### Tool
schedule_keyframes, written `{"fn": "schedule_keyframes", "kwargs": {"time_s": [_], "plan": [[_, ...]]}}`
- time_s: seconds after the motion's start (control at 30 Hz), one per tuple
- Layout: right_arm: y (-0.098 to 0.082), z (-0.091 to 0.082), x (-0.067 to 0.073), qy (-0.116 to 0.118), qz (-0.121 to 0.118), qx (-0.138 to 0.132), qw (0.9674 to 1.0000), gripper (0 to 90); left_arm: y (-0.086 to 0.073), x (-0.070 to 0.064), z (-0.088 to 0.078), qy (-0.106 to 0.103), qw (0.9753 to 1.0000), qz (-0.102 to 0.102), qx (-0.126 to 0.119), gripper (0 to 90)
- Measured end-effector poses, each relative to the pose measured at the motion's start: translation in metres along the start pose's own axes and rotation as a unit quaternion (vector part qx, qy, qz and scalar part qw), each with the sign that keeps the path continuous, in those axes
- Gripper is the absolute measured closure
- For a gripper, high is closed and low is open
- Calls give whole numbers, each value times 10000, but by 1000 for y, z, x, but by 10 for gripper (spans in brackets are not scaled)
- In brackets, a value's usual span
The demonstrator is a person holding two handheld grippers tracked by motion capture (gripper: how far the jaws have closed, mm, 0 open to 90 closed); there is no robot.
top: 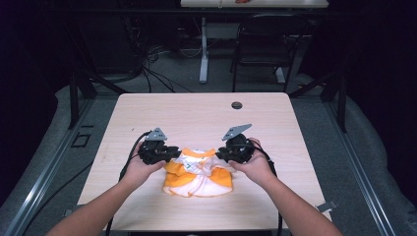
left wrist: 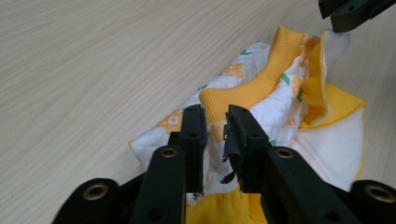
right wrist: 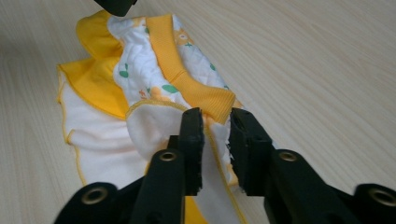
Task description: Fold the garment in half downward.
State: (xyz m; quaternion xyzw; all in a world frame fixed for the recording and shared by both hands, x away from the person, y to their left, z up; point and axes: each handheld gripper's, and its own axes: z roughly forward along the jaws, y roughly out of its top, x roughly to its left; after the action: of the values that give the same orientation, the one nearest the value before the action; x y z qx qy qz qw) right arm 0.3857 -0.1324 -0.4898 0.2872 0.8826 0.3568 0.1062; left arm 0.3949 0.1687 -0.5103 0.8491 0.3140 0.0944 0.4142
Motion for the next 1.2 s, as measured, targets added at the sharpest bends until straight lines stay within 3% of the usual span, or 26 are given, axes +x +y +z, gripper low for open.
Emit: {"fn": "schedule_keyframes", "kwargs": {"time_s": [0.2, 0.43, 0.6, 0.9, 1.2], "plan": [[3, 11, -11, -130, 108, -6, 9999, 890, -1, 8, 10, 48, 9999, -116, 98, 890], [1, 33, -19, -127, 222, 222, 9994, 899, -3, 14, 21, 29, 9996, -215, 180, 898], [-4, 40, -12, -14, 173, 305, 9994, 900, -4, 8, 20, -85, 9996, -156, 230, 899], [-3, 23, 5, 130, -89, 260, 9995, 899, -6, -7, 9, -280, 9994, 8, 198, 898], [-12, 16, 18, 280, -202, 301, 9989, 899, -14, -20, 0, -447, 9987, 30, 225, 898]]}}
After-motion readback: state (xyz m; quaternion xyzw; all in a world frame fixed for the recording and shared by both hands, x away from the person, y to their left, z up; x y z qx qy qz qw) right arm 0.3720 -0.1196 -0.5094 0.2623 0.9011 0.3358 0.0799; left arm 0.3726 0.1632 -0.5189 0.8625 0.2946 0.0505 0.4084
